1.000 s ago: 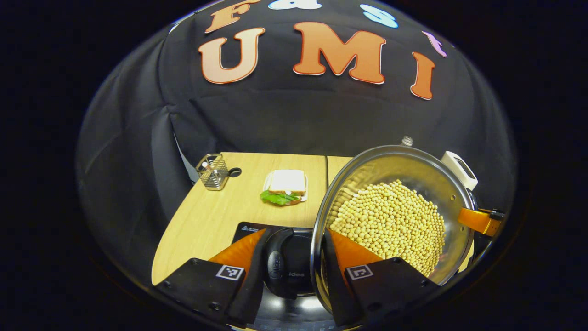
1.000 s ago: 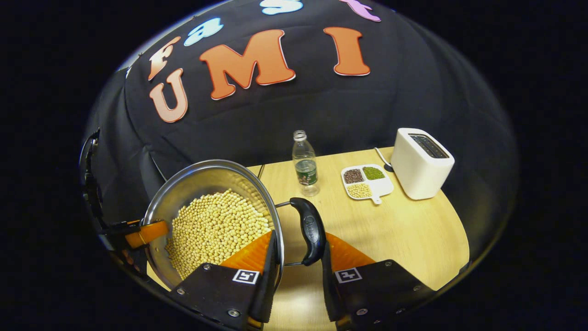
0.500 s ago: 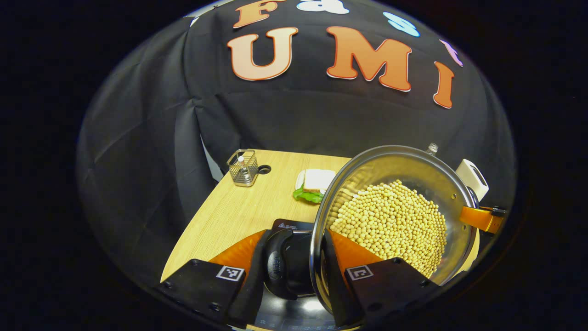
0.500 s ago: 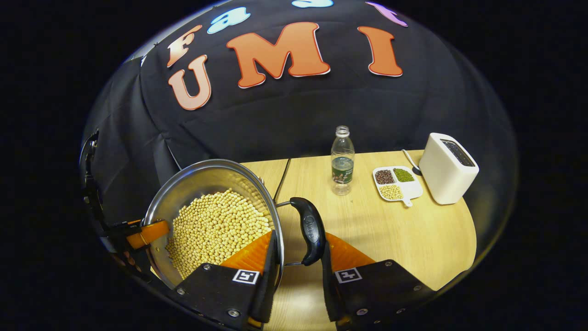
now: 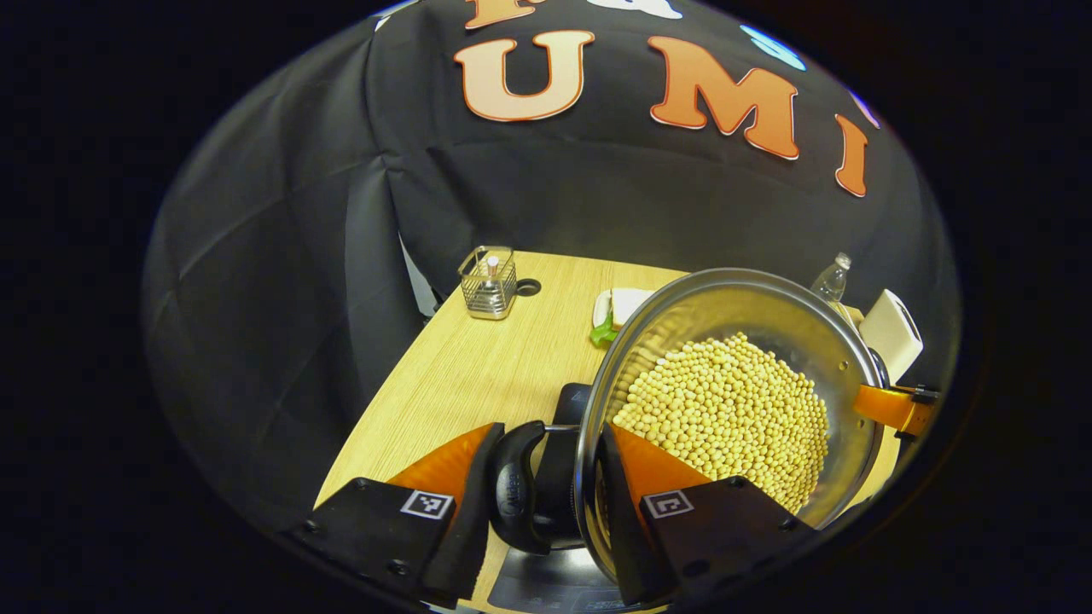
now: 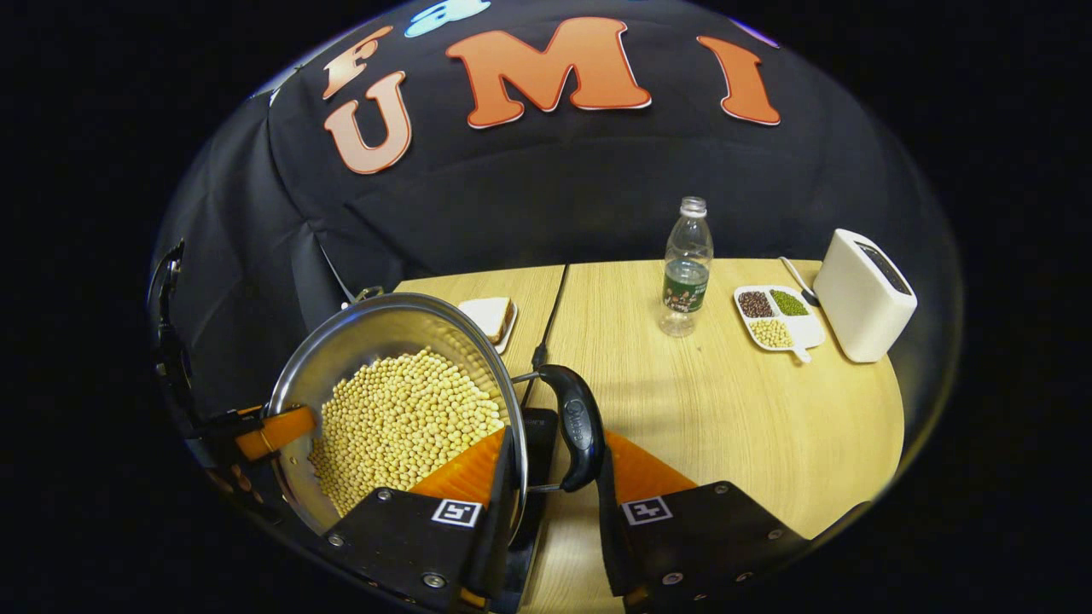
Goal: First push the handle of the pot to place it horizontally, then grasp the pot with both hands and set it on the induction cooktop.
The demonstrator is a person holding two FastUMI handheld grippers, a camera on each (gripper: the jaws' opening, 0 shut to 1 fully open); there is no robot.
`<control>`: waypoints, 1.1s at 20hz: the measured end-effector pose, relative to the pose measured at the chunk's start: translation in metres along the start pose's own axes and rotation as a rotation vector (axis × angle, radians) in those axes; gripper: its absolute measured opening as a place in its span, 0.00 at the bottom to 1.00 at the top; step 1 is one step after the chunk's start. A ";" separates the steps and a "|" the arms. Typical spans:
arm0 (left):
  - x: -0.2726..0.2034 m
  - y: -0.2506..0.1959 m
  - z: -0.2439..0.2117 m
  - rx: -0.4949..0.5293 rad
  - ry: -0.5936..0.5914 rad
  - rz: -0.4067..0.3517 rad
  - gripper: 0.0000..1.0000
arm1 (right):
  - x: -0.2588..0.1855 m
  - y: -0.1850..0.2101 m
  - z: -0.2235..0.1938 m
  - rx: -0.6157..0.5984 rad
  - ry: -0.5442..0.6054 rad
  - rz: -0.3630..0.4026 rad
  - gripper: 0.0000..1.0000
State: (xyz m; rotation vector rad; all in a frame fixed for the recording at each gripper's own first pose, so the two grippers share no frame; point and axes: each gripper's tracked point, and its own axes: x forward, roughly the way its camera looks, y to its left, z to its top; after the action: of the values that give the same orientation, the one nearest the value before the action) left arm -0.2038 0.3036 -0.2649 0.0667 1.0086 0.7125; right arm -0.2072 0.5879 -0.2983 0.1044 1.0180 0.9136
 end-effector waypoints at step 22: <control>0.007 0.002 0.009 0.061 0.141 -0.005 0.72 | 0.042 -0.002 -0.044 0.051 0.083 -0.056 0.53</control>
State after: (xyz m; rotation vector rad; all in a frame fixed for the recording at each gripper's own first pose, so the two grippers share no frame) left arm -0.1958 0.3117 -0.2642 0.0680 1.1652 0.6888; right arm -0.2309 0.6021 -0.3523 0.0806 1.1163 0.8475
